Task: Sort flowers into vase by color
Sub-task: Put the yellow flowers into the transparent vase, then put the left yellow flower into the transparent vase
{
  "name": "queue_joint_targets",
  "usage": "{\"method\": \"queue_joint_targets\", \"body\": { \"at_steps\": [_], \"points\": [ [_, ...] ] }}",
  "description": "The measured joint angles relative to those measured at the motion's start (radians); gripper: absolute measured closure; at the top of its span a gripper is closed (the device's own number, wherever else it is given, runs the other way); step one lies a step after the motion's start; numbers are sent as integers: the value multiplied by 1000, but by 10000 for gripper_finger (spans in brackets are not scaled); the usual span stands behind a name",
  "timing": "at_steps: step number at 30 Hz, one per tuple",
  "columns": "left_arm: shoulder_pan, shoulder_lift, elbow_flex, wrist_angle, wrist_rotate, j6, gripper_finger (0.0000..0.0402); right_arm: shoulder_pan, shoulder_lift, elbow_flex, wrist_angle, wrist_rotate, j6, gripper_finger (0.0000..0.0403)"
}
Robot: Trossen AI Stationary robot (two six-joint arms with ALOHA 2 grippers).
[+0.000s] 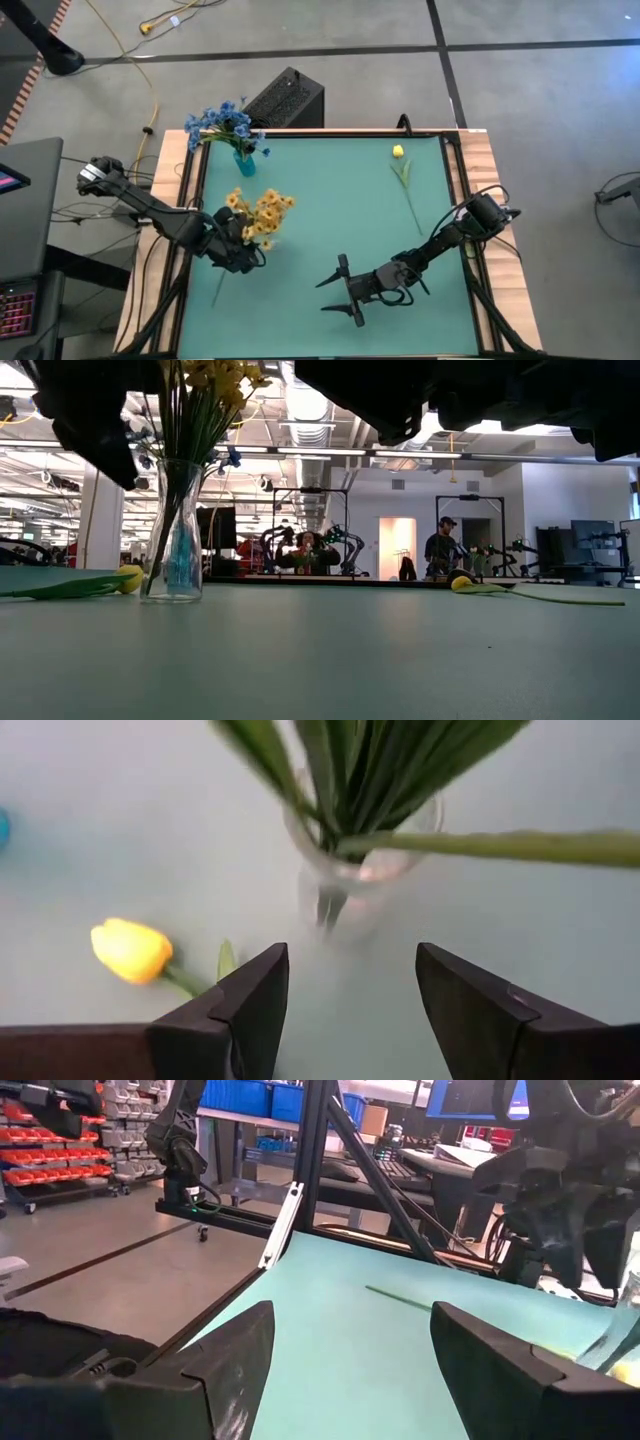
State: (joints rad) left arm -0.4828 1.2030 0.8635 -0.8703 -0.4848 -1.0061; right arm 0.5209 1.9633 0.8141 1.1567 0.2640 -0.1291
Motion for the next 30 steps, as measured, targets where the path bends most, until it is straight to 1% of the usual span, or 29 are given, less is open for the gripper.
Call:
{"method": "queue_joint_targets", "body": {
  "at_steps": [2, 5, 10, 12, 15, 18, 25, 30],
  "points": [
    [3, 0, 0, -21, 28, -13, 195, 0, 0, 0, -1, 0, 0, 107],
    [3, 0, 0, -63, 62, -83, 195, 0, 0, 0, -1, 0, 0, 107],
    [3, 0, 0, -161, 218, -164, 195, 0, 0, 0, -2, 0, 0, 107],
    [-2, 0, 0, -199, 251, -199, 195, -1, 0, 0, -2, 0, 0, 107],
    [-17, 0, 0, -261, 253, -242, 195, -3, 0, 0, -6, 0, 14, 107],
    [-32, 0, 0, -278, 229, -254, 195, -6, 0, 0, -13, 0, 34, 107],
    [-57, 1, 0, -276, 210, -144, 195, -6, 0, 0, -28, 0, 34, 107],
    [-75, 1, -2, -304, 183, -140, 195, -6, 0, 0, -28, 0, 34, 107]
  ]
}}
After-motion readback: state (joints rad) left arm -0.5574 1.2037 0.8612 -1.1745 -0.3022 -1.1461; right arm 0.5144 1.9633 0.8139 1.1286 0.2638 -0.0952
